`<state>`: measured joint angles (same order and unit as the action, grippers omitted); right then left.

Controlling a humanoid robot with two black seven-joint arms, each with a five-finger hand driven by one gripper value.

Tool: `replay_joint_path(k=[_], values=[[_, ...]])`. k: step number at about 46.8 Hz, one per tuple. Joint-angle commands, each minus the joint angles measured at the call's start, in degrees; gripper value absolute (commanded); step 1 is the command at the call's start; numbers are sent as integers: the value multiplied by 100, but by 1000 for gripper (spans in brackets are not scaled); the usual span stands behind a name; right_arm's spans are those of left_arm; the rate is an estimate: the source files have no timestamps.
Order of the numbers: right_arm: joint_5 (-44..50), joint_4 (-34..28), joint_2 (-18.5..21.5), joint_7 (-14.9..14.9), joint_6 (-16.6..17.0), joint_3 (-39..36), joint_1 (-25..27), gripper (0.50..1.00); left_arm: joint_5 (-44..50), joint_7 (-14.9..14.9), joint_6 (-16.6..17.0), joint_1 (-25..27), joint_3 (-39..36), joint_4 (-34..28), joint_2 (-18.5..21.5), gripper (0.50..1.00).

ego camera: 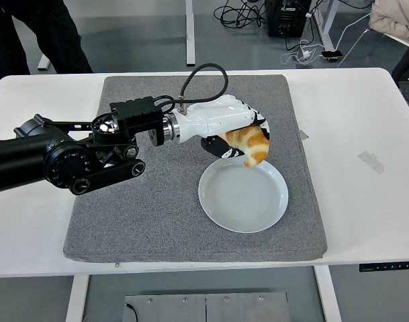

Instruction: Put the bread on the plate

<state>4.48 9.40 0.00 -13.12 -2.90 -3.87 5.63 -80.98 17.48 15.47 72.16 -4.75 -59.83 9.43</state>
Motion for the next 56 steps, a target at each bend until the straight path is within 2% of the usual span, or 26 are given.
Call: replay_joint_path(k=[1,25,33,56], values=[[0,0,0,3,0,0,-1,1000,-155,1,0,-106,-9,7,-108,500],[0,0,0,-6,0,0,-1,1000,-480,-34,35,-589,-114,112,-371,500],[0,0,0,3,0,0,-1,1000,-533,-43,87,-633,-334,270,-424,500],[0,0,0,3,0,0,-1,1000,-533,-16,254,-844,-343,604,-521,500]])
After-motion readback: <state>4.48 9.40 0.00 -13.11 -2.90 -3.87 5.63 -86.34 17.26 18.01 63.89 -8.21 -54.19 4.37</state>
